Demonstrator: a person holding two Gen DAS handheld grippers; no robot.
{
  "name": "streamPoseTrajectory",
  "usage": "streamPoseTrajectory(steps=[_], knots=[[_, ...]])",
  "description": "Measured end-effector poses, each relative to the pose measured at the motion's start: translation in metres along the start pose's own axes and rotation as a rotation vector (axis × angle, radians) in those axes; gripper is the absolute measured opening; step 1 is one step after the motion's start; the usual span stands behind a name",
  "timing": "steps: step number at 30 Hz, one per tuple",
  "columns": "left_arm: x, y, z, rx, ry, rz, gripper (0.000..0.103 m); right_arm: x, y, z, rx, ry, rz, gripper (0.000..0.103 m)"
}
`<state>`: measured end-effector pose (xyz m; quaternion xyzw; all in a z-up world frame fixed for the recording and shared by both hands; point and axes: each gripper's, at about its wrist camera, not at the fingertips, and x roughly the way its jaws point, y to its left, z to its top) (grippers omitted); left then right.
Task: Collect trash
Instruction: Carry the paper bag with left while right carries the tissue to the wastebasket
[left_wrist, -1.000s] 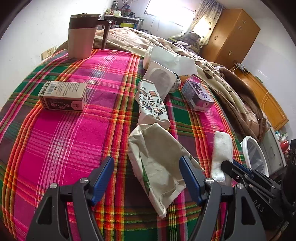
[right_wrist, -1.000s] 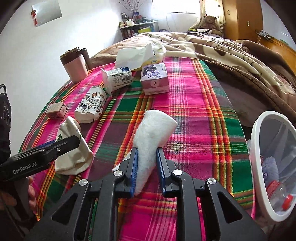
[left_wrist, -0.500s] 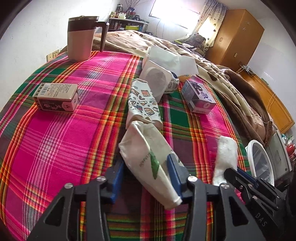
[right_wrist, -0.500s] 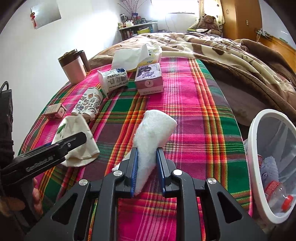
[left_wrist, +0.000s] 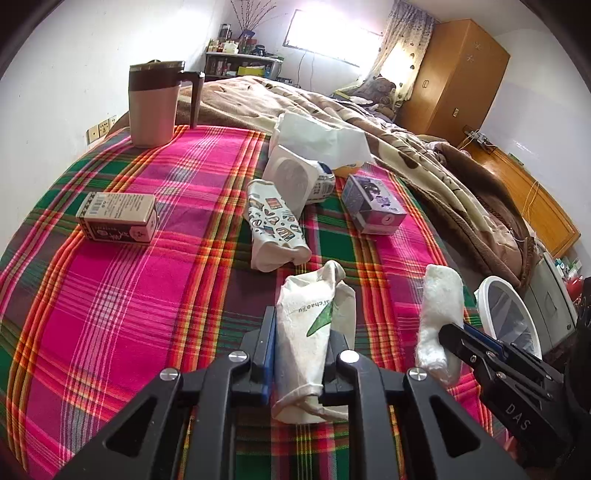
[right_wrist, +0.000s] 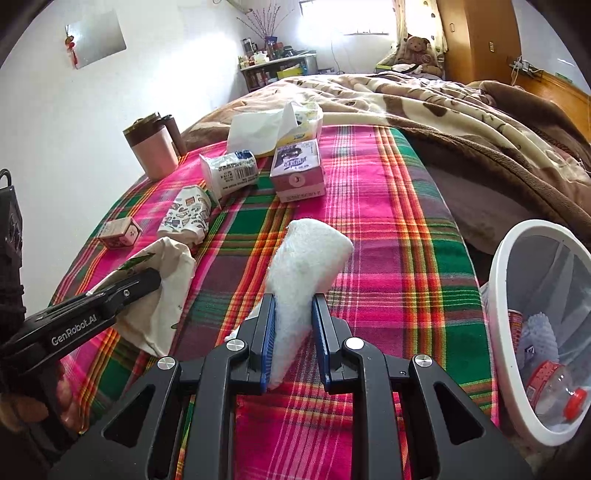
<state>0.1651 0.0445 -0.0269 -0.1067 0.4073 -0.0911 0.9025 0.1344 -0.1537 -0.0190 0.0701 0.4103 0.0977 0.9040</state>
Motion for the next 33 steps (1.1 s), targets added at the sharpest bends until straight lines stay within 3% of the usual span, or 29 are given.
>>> streamPoseTrajectory(steps=[15, 33], knots=[[-0.040, -0.029, 0.000, 0.065, -0.076, -0.038, 0.017, -0.033, -0.010, 0.003, 0.011, -0.082, 0.011, 0.020], [-0.058, -0.106, 0.004, 0.207, -0.136, -0.133, 0.017, -0.081, -0.057, 0.004, 0.064, -0.171, -0.057, 0.020]])
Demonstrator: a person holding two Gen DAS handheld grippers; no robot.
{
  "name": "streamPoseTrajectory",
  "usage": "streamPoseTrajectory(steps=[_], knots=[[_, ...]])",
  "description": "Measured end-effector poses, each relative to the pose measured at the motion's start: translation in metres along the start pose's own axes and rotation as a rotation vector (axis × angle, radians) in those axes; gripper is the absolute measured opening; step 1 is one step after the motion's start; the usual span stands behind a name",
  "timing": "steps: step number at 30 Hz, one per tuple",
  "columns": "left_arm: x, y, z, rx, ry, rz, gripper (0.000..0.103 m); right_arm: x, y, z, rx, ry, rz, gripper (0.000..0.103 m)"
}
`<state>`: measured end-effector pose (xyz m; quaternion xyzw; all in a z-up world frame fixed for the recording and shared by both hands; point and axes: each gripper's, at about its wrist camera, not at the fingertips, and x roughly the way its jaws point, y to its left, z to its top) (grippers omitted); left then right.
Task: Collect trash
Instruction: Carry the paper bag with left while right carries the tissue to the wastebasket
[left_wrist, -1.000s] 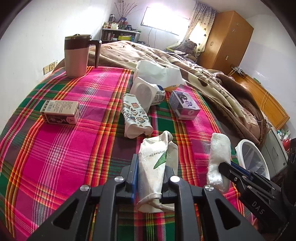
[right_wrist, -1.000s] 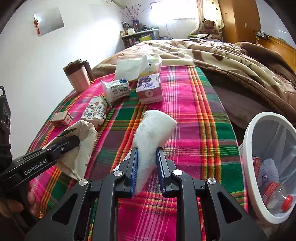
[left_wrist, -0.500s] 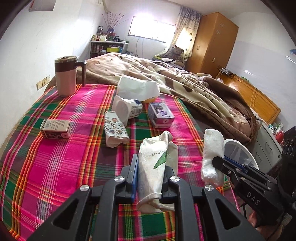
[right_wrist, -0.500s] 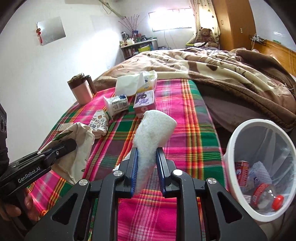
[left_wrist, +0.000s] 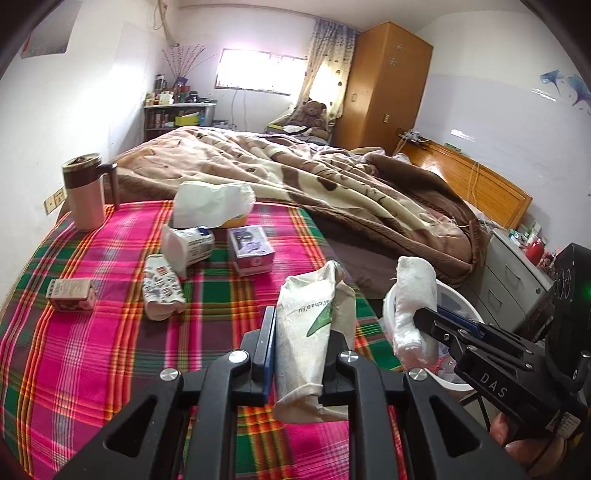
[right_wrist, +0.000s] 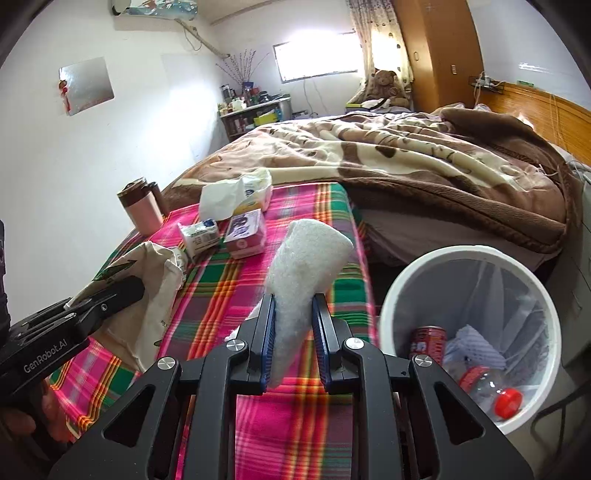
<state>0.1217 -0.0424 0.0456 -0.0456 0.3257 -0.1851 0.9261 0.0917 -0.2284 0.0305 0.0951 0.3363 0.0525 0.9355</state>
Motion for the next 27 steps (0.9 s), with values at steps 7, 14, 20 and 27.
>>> streamPoseTrajectory(steps=[7, 14, 20, 27], knots=[[0.009, -0.037, 0.005, 0.053, 0.000, -0.045, 0.017, -0.011, -0.027, 0.001, 0.036, -0.021, -0.048, 0.020], [0.025, -0.075, 0.012, 0.107, 0.012, -0.099, 0.017, -0.022, -0.058, 0.004, 0.078, -0.043, -0.105, 0.020], [0.046, -0.111, 0.015, 0.151, 0.039, -0.154, 0.017, -0.026, -0.086, 0.004, 0.117, -0.047, -0.161, 0.020], [0.070, -0.144, 0.010, 0.187, 0.090, -0.198, 0.017, -0.025, -0.116, 0.001, 0.148, -0.023, -0.227, 0.020]])
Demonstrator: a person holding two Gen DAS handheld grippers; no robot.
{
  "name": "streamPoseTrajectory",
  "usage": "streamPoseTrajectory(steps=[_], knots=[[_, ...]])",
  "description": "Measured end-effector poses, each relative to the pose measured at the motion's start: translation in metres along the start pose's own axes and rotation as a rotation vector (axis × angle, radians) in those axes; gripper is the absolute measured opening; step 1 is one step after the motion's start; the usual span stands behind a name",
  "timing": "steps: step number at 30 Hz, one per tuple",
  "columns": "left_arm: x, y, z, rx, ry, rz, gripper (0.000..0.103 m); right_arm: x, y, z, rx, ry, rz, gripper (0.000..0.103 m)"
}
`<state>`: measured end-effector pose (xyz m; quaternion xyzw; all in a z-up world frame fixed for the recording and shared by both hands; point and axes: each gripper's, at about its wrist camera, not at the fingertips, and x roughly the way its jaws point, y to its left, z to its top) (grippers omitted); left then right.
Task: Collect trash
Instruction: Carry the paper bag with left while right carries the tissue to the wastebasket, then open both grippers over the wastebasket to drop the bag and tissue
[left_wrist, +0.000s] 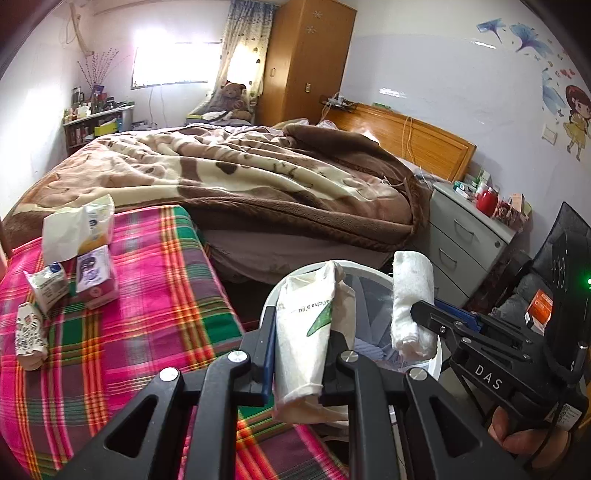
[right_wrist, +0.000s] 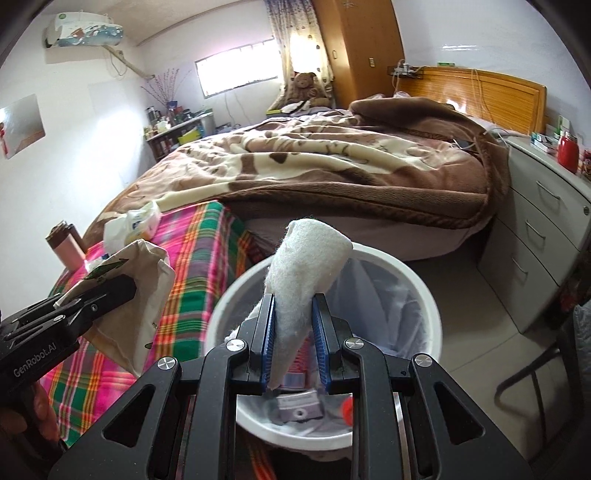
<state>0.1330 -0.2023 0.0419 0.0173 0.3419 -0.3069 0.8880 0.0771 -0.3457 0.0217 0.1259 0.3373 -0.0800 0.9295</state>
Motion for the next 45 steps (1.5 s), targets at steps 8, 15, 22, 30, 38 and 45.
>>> streamPoseTrajectory(steps=[8, 15, 22, 30, 38, 45], knots=[[0.020, -0.022, 0.000, 0.036, 0.039, -0.022, 0.017, 0.009, -0.020, -0.004, 0.008, 0.039, -0.047, 0.020], [0.032, -0.029, 0.003, 0.042, 0.060, -0.035, 0.017, 0.013, -0.028, -0.005, -0.006, 0.054, -0.089, 0.020], [0.040, -0.034, 0.002, 0.055, 0.084, -0.053, 0.018, 0.017, -0.037, -0.005, 0.007, 0.077, -0.114, 0.023], [0.033, -0.027, 0.003, 0.030, 0.069, -0.066, 0.051, 0.014, -0.040, -0.006, 0.025, 0.075, -0.141, 0.037], [0.017, -0.018, 0.002, 0.019, 0.050, -0.060, 0.051, 0.007, -0.034, -0.004, 0.024, 0.049, -0.136, 0.043], [-0.004, 0.000, 0.000, -0.006, 0.016, -0.035, 0.054, 0.002, -0.021, -0.001, 0.011, 0.023, -0.111, 0.050]])
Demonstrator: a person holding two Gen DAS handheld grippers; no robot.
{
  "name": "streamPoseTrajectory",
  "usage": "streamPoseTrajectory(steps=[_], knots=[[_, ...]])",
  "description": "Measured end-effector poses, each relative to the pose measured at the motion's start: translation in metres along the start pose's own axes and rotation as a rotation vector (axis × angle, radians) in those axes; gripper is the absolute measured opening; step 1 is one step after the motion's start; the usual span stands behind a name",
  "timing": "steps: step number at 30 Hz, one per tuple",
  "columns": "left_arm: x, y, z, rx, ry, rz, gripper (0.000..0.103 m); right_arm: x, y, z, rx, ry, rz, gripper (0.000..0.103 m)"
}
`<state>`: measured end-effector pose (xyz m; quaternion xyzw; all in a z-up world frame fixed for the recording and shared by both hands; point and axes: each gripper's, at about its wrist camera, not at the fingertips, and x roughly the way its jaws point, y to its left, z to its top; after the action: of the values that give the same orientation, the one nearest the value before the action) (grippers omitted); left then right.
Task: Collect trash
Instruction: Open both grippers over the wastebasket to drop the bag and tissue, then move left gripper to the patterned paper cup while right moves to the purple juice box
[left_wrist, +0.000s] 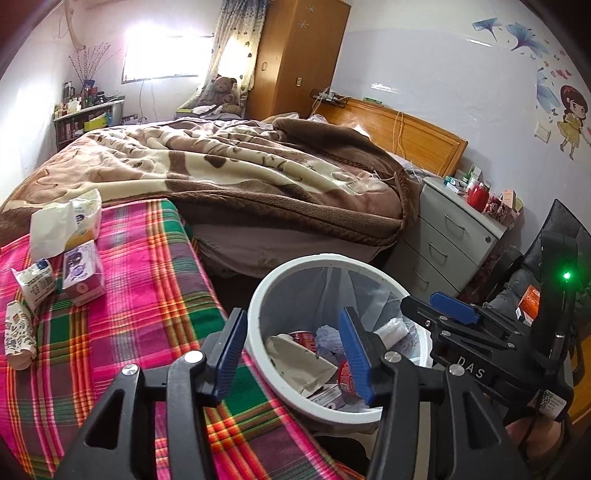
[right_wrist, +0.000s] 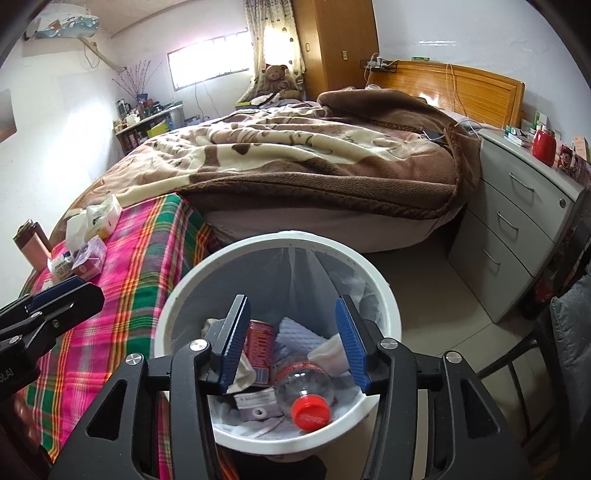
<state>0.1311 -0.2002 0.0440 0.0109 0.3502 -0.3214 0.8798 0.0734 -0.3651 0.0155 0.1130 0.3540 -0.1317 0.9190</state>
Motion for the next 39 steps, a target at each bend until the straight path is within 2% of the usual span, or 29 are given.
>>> streamPoseTrajectory(steps=[13, 22, 26, 29, 30, 32, 39], knots=[[-0.036, 0.051, -0.006, -0.068, -0.053, 0.068, 0.058, -0.006, 0.042, 0.003, -0.053, -0.052, 0.081, 0.051], [-0.059, 0.108, -0.014, -0.151, -0.079, 0.164, 0.060, -0.002, 0.082, 0.007, -0.105, -0.072, 0.163, 0.056], [-0.067, 0.135, -0.018, -0.192, -0.088, 0.203, 0.066, 0.006, 0.101, 0.010, -0.132, -0.065, 0.200, 0.057], [-0.071, 0.154, -0.022, -0.216, -0.083, 0.238, 0.066, 0.012, 0.116, 0.011, -0.152, -0.057, 0.231, 0.059], [-0.072, 0.159, -0.024, -0.225, -0.081, 0.250, 0.066, 0.014, 0.120, 0.012, -0.158, -0.052, 0.238, 0.064], [-0.073, 0.170, -0.026, -0.243, -0.077, 0.268, 0.067, 0.018, 0.129, 0.014, -0.172, -0.047, 0.257, 0.069], [-0.069, 0.213, -0.035, -0.313, -0.048, 0.335, 0.067, 0.037, 0.158, 0.024, -0.203, -0.022, 0.313, 0.069]])
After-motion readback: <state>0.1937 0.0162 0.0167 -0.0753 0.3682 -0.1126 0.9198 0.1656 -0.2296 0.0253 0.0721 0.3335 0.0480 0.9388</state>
